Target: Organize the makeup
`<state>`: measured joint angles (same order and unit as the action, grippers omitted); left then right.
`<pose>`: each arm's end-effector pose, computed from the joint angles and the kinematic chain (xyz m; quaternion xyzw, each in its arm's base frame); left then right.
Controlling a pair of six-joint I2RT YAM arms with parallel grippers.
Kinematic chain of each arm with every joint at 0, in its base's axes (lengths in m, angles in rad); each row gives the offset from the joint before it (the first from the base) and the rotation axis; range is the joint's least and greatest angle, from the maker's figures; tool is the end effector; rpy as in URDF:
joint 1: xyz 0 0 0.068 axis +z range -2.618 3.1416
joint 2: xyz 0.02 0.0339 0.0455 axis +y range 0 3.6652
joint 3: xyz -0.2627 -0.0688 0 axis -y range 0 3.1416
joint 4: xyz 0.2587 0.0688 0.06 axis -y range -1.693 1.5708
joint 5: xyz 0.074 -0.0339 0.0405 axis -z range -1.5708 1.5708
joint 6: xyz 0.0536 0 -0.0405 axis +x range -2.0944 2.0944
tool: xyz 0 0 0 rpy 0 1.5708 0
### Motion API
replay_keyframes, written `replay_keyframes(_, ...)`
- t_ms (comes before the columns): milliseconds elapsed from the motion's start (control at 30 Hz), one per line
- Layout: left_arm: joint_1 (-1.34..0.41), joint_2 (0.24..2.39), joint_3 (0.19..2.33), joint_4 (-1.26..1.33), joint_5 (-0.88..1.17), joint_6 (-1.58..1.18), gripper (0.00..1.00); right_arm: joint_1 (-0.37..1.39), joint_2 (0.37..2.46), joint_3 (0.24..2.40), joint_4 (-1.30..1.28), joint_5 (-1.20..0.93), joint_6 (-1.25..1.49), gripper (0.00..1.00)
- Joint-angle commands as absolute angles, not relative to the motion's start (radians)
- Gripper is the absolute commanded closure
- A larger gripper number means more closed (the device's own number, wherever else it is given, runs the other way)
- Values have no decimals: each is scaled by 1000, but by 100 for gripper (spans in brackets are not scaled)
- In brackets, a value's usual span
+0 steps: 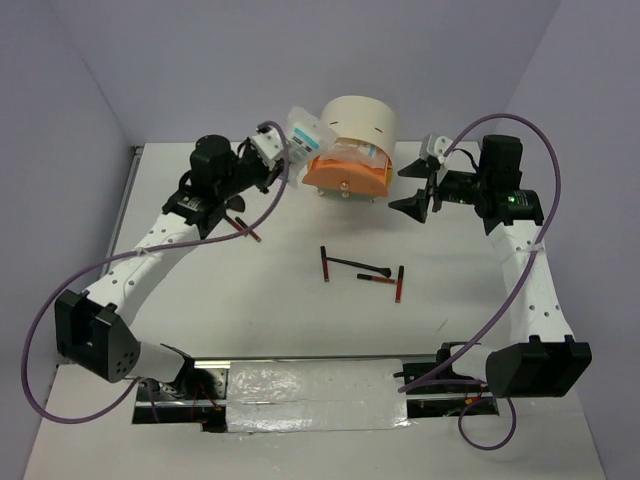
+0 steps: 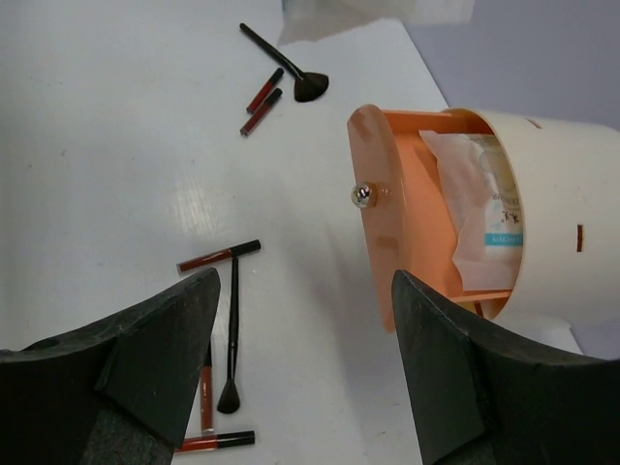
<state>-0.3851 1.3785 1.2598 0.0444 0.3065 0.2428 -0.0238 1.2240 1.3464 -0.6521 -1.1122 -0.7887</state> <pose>0.3262 -0.1497 0.3910 0.3225 0.6568 -0.1594 0.6627 0.2656 0.0418 0.4023 -0.5186 0.5856 0.2538 0.5690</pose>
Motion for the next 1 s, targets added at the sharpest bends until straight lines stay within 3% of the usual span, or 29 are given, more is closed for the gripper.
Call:
replay_keyframes(0, -425, 1440, 1342, 137, 436, 558, 100, -25, 1186, 1330, -664, -1144, -834, 21)
replay_keyframes(167, -446, 1571, 1501, 95, 486, 699, 100, -28, 1166, 1327, -675, -1131, -854, 21)
replay_keyframes(500, -486, 1813, 1733, 3, 503, 805, 89, -43, 1172, 1356, -658, -1126, -836, 20)
replay_keyframes(600, -503, 1847, 1785, -89, 485, 854, 82, -48, 1169, 1353, -647, -1123, -825, 20)
replay_keyframes(800, -518, 1847, 1747, -91, 443, 894, 58, -57, 1175, 1348, -634, -1127, -810, 20)
replay_keyframes(933, -518, 1845, 1735, -77, 445, 887, 51, -55, 1184, 1353, -618, -1129, -799, 19)
replay_keyframes(967, -520, 1844, 1729, -65, 445, 884, 44, -57, 1184, 1354, -615, -1127, -796, 19)
